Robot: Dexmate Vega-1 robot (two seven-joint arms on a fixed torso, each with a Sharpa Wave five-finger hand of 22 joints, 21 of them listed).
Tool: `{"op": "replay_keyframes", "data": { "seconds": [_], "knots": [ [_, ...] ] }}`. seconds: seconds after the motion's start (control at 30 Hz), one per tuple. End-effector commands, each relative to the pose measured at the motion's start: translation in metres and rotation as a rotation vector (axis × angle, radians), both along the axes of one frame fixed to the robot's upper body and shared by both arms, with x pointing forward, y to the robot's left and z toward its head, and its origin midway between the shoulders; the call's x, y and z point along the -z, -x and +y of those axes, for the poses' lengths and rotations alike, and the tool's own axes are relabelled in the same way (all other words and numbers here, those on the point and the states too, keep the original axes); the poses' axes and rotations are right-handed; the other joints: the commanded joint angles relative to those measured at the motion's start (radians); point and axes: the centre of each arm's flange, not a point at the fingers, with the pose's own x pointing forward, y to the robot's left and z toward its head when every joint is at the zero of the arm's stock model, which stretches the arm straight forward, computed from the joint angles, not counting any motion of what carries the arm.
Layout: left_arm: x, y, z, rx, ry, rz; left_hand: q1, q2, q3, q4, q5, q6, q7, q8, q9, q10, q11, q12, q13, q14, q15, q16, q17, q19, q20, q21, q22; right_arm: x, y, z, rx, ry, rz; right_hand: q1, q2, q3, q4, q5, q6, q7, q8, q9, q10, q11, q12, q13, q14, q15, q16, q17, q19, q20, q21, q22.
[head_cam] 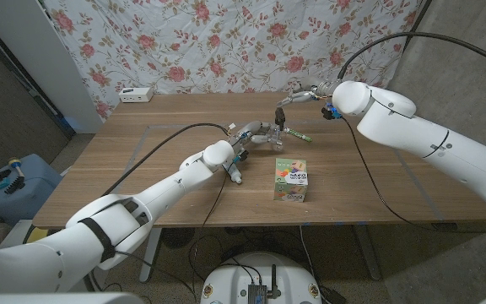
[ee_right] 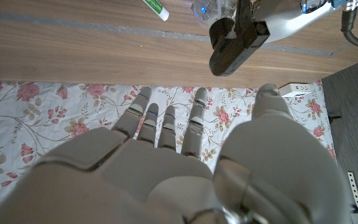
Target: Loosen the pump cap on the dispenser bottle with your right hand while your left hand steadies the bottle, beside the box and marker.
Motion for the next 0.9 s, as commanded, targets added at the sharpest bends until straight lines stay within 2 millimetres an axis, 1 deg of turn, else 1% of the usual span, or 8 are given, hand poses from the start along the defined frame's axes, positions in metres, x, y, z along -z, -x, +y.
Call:
{"op": "replay_keyframes", "data": {
  "seconds": [0.03,0.5,0.9],
  "knots": [
    [-0.001,0.0,0.0,0.0,-0.001,-0.002,-0.029,0.125,0.056,0.049,0.004,0.069,-0.01,0.006,0.005,0.057,-0.048,0.001,0.154,0.029,-0.096,0.007,0.0,0.002,-0.095,0.001,0.002,0.001,0.003,0.009,0.076,0.048,0.005,-0.014,-0.002,-0.006,0.004,0.001,0.006,0.011,-0.001,0.004,0.003,0.012,-0.001,0.004,0.009,0.003,0.004,0.004,0.012,0.004,0.007,0.002],
    [0.0,0.004,-0.001,-0.002,-0.005,-0.003,-0.031,0.126,0.059,0.049,0.004,0.068,-0.011,0.005,0.005,0.058,-0.048,-0.001,0.157,0.027,-0.096,0.005,0.0,0.001,-0.095,0.0,0.002,0.008,0.003,0.015,0.11,0.085,0.043,-0.034,-0.011,-0.014,0.006,0.003,-0.006,0.024,-0.003,0.009,-0.015,0.023,-0.009,0.004,0.004,0.013,-0.001,0.004,0.008,0.012,0.003,0.002],
    [0.003,0.005,-0.004,-0.004,-0.004,0.004,-0.035,0.126,0.061,0.049,0.004,0.07,-0.011,0.005,0.005,0.061,-0.048,-0.002,0.159,0.029,-0.095,0.005,-0.001,0.001,-0.094,0.0,0.002,0.013,-0.001,0.019,0.133,0.114,0.078,-0.042,-0.014,-0.017,0.005,0.004,-0.01,0.027,-0.003,0.012,-0.022,0.028,-0.011,0.004,0.001,0.018,-0.004,0.003,0.003,0.013,0.001,0.002]
  ]
}}
